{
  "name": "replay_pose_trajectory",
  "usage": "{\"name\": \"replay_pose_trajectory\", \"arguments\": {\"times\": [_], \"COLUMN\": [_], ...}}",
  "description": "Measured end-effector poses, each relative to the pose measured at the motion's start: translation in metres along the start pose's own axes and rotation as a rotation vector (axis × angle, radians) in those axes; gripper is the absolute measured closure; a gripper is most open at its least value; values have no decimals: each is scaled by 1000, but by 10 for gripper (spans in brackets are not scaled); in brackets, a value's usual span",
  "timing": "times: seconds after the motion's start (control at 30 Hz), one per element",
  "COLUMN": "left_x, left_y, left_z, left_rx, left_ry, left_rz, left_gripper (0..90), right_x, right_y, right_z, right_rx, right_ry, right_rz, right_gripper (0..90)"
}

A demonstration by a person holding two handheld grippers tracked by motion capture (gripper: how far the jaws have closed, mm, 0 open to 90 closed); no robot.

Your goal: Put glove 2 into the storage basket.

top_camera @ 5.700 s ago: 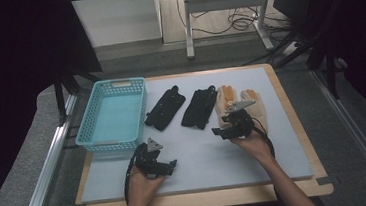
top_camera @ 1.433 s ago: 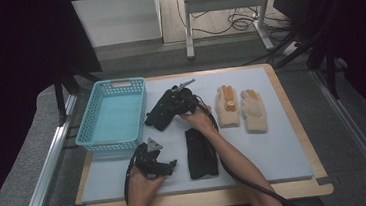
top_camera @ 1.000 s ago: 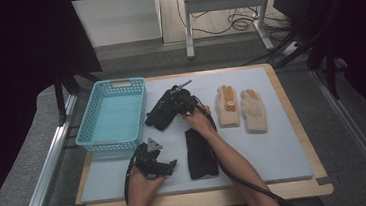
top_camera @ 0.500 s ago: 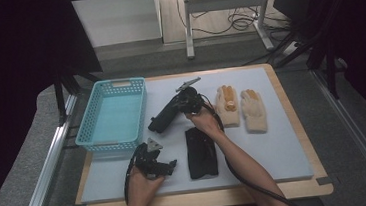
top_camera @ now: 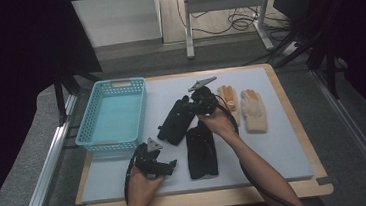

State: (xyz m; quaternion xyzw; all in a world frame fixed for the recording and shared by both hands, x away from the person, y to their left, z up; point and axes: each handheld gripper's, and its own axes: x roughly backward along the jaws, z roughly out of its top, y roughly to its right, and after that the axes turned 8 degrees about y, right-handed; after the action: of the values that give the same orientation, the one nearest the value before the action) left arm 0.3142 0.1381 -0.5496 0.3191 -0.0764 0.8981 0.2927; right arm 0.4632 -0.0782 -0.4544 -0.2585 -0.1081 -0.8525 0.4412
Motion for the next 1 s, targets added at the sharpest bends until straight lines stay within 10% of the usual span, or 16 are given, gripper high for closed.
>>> {"name": "replay_pose_trajectory", "arguments": {"times": [0.4,0.7,1.0], "left_x": [0,0,0], "left_y": [0,1,0], "left_z": [0,0,0], "left_rx": [5,5,-3], "left_ry": [3,3,-4], "left_rz": [1,1,-1], "left_gripper": [15,15,15], "right_x": [-48,-50,-29], "right_y": [4,-4,-8], "right_z": [-47,-52,-30], "right_rx": [-15,9,-25], "right_ry": [-124,-133,-47], "right_rz": [-41,-128,-43], "right_gripper": [482,855,877]}}
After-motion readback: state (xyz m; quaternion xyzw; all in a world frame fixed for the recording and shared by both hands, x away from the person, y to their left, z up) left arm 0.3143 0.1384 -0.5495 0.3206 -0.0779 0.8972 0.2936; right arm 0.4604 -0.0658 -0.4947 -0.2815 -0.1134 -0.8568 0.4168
